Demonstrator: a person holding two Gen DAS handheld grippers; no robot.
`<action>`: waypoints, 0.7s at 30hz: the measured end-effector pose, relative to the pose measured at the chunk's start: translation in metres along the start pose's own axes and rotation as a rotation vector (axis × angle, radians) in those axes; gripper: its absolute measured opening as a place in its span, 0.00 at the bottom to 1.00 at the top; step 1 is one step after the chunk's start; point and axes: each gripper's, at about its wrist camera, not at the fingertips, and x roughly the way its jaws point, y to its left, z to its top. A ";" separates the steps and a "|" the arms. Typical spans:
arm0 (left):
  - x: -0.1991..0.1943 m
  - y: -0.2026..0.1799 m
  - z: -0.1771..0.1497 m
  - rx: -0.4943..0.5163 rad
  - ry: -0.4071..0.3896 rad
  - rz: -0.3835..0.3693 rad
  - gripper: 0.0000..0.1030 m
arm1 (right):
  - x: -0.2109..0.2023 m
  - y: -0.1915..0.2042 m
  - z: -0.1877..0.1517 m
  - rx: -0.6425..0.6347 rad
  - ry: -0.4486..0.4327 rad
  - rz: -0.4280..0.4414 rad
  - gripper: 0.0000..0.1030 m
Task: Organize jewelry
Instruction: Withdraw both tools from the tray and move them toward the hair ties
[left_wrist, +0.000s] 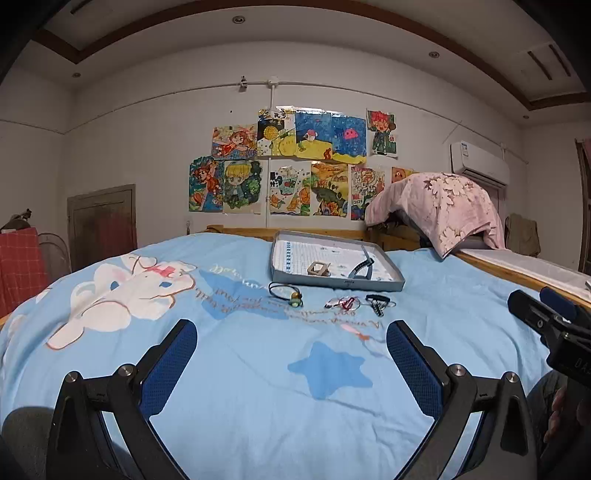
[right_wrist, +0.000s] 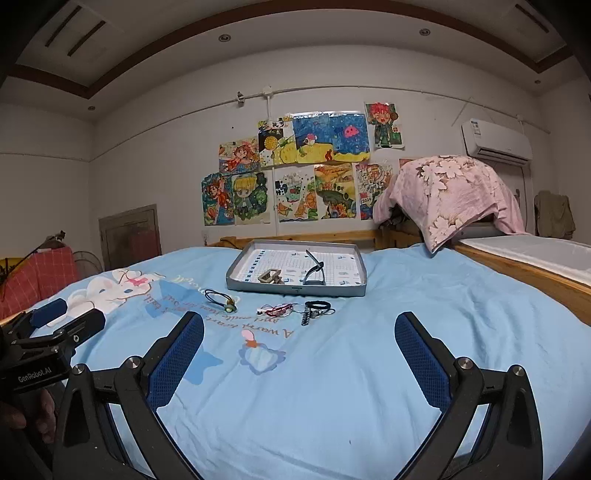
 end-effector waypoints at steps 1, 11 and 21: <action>-0.001 0.000 -0.001 0.001 0.000 -0.003 1.00 | -0.002 0.000 0.000 0.003 -0.001 0.001 0.99; -0.003 0.003 -0.010 -0.021 0.053 0.001 1.00 | -0.011 -0.006 -0.007 0.027 0.004 -0.009 0.99; 0.029 0.020 0.002 -0.172 0.116 0.026 1.00 | 0.009 -0.001 0.006 0.032 0.003 0.000 0.99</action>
